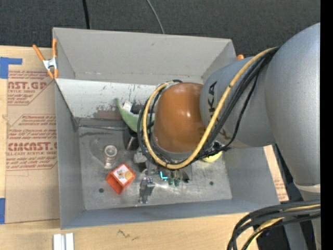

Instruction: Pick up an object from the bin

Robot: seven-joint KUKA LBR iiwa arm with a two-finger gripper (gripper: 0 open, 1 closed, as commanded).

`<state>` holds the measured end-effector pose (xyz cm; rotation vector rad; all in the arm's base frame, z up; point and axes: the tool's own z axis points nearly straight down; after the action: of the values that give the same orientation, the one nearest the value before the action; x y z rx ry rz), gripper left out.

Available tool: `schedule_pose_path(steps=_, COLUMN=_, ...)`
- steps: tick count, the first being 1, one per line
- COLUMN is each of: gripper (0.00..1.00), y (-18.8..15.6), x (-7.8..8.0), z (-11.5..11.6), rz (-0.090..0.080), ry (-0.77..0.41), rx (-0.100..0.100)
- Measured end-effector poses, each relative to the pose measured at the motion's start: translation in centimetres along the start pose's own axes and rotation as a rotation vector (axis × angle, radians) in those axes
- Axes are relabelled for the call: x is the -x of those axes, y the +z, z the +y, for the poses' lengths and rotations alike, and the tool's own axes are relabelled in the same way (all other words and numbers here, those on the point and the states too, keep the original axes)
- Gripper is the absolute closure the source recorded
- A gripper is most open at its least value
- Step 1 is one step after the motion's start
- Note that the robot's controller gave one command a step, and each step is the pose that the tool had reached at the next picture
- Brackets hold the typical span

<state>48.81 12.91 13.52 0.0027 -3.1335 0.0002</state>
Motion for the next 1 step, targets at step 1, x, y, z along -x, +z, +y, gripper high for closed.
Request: schedule_pose_path(steps=1, gripper=0.0, y=-0.34, x=0.21, z=-0.05, rz=-0.007, ry=0.001, rx=0.001)
